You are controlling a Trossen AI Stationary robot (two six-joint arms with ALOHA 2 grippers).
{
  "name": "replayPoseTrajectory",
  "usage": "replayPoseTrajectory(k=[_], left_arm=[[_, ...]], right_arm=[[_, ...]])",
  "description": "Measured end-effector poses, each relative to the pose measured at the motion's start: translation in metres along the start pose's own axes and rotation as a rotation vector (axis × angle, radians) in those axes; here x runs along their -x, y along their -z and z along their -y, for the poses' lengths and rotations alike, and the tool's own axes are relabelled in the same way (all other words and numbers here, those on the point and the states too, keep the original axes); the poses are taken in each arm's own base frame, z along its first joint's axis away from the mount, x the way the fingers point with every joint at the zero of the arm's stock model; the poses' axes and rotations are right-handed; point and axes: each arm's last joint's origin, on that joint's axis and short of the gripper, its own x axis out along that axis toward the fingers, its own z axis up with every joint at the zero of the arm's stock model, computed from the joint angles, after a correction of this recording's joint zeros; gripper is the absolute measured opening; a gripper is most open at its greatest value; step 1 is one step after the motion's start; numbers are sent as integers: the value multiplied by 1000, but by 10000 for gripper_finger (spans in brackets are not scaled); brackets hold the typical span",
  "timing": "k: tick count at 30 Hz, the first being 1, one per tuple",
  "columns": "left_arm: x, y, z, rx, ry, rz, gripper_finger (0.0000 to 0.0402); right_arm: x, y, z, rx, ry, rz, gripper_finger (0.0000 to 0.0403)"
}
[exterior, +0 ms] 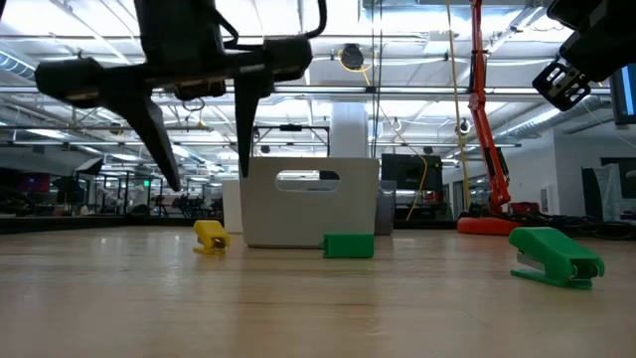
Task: Pick and place Stapler, Stapler remover, tape
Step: Put the yellow stapler into the gray bin
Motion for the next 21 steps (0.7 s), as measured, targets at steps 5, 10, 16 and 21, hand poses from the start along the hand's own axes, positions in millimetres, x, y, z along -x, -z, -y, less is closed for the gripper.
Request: replayPoseTrajectory(k=[5,10,16,21], left_arm=[[-5,-2,-4,37,-7,32,246],[-8,-2,-5,34,-18,36,246],[-11,-7,-5,21,-31,46,246],[-16,-11,-5,22,-32,47,246]], right_arm=[[0,0,0,0,0,0,0],[0,0,0,0,0,0,0],[0,0,0,0,0,1,0],[0,0,0,0,0,1,0]])
